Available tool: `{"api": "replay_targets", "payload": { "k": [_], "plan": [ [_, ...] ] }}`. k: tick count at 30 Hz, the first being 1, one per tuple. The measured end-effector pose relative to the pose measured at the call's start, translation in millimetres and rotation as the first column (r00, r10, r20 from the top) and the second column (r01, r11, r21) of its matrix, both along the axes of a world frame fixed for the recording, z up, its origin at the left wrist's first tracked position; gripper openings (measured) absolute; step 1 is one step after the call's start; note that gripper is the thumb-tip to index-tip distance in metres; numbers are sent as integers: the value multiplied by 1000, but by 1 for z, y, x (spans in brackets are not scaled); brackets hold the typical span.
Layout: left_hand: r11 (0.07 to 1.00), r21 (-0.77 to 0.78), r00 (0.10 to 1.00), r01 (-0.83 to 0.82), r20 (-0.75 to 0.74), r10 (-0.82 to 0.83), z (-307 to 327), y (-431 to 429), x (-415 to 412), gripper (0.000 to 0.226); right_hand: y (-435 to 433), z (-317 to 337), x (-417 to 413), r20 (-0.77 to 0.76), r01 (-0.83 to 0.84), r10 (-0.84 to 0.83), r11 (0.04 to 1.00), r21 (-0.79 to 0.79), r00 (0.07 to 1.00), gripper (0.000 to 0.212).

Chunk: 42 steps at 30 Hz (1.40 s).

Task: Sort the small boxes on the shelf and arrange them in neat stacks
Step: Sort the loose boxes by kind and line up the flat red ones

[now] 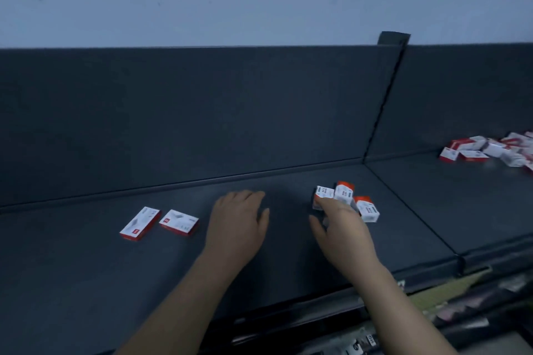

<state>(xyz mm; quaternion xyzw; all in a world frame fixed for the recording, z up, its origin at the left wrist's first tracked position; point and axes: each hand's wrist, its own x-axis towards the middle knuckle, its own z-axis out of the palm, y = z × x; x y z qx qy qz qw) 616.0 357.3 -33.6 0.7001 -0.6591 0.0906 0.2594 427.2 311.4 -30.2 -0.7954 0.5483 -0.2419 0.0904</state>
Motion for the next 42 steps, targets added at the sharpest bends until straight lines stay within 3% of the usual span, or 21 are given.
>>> {"api": "replay_targets", "payload": {
  "k": [6,11,17,23,31,42],
  "plan": [
    [995,-1,995,102,9,-102,7,-28,-81,24,-11,6,-83,-16,110,-110,994,-9,994,22],
    [985,-12,985,172,-5,-172,13,-53,-165,27,-26,10,-169,-48,141,-141,990,0,989,46],
    [969,-15,966,248,-73,-249,12,-92,-269,39,-50,12,-275,-65,199,-200,980,-25,978,44],
    [954,-7,950,299,-90,-299,9,-125,-349,32,-72,14,-356,-85,246,-246,969,-13,966,41],
    [946,67,948,316,-64,-312,13,-178,-403,41,-119,16,-414,-83,289,-288,957,5,954,34],
    [954,133,963,269,-38,-267,9,-298,-440,33,-239,17,-451,-73,287,-286,958,17,956,37]
  ]
}}
